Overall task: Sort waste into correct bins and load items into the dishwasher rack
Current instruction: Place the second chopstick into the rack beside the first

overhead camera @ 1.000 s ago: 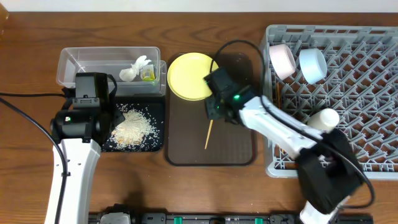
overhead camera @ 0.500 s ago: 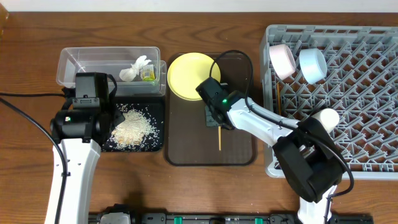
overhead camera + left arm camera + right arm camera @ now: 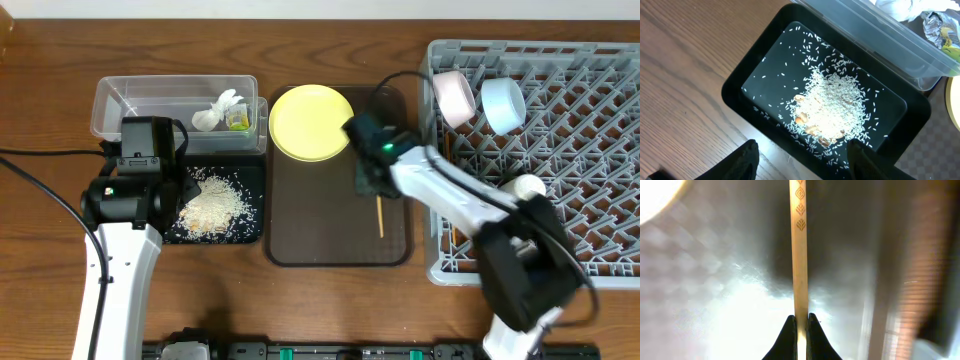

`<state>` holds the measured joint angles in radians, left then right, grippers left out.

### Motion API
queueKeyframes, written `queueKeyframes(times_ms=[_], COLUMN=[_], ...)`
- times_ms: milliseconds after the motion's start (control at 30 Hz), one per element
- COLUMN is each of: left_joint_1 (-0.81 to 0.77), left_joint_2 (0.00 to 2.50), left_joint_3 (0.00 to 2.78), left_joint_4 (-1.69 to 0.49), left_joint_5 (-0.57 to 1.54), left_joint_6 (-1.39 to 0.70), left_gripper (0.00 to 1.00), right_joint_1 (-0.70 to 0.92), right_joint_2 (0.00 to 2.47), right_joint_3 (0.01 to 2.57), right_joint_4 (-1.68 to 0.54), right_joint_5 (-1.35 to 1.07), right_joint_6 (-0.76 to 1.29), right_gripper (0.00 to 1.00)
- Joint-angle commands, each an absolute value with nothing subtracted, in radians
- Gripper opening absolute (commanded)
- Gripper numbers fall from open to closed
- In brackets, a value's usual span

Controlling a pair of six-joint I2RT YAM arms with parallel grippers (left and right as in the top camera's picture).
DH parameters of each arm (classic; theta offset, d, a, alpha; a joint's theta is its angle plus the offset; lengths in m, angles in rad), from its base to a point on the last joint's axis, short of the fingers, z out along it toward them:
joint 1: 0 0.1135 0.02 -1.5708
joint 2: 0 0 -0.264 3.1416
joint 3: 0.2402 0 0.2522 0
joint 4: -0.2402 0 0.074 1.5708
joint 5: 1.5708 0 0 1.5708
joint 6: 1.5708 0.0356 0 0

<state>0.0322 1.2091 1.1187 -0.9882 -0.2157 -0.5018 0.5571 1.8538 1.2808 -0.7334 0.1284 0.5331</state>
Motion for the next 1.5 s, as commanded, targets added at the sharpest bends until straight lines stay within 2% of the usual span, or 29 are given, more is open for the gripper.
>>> queueKeyframes(times_ms=[0, 233, 433, 700, 767, 900, 967, 1100, 1333, 1467], left_joint_1=[0.037, 0.037, 0.037, 0.037, 0.037, 0.037, 0.037, 0.037, 0.037, 0.037], left_joint_2=[1.208, 1.208, 1.208, 1.208, 1.208, 1.208, 1.208, 1.208, 1.208, 1.208], left_joint_3=[1.123, 1.123, 1.123, 1.123, 1.123, 1.123, 1.123, 1.123, 1.123, 1.123], left_joint_4=[-0.990, -0.990, -0.990, -0.990, -0.990, -0.990, -0.990, -0.990, -0.989, -0.989], left_joint_5=[-0.217, -0.217, -0.217, -0.217, -0.217, -0.217, -0.217, -0.217, -0.217, -0.217], left_joint_6=[-0.518, -0.518, -0.518, -0.518, -0.518, -0.518, -0.518, -0.518, -0.519, -0.518], left_gripper=[0.59, 0.59, 0.59, 0.59, 0.59, 0.59, 0.59, 0.59, 0.59, 0.59], right_joint_1=[0.515, 0.388, 0.285, 0.255, 0.256, 0.255, 0.255, 0.258, 0.319, 0.396], right_joint_2=[1.684, 1.516, 1.530, 1.531, 1.531, 1.531, 1.531, 1.530, 1.530, 1.549], right_joint_3=[1.289, 1.288, 1.251, 1.166, 1.154, 1.149, 1.150, 1.151, 1.155, 1.155], right_joint_4=[-0.755, -0.852, -0.921, -0.867, -0.858, -0.823, -0.791, -0.707, -0.426, -0.282], right_joint_5=[0.123, 0.134, 0.123, 0.123, 0.123, 0.123, 0.123, 0.114, -0.192, -0.170], right_joint_6=[0.387, 0.316, 0.282, 0.282, 0.283, 0.283, 0.282, 0.281, 0.230, 0.231], right_gripper=[0.01, 0.01, 0.01, 0.01, 0.05, 0.23, 0.27, 0.29, 0.34, 0.38])
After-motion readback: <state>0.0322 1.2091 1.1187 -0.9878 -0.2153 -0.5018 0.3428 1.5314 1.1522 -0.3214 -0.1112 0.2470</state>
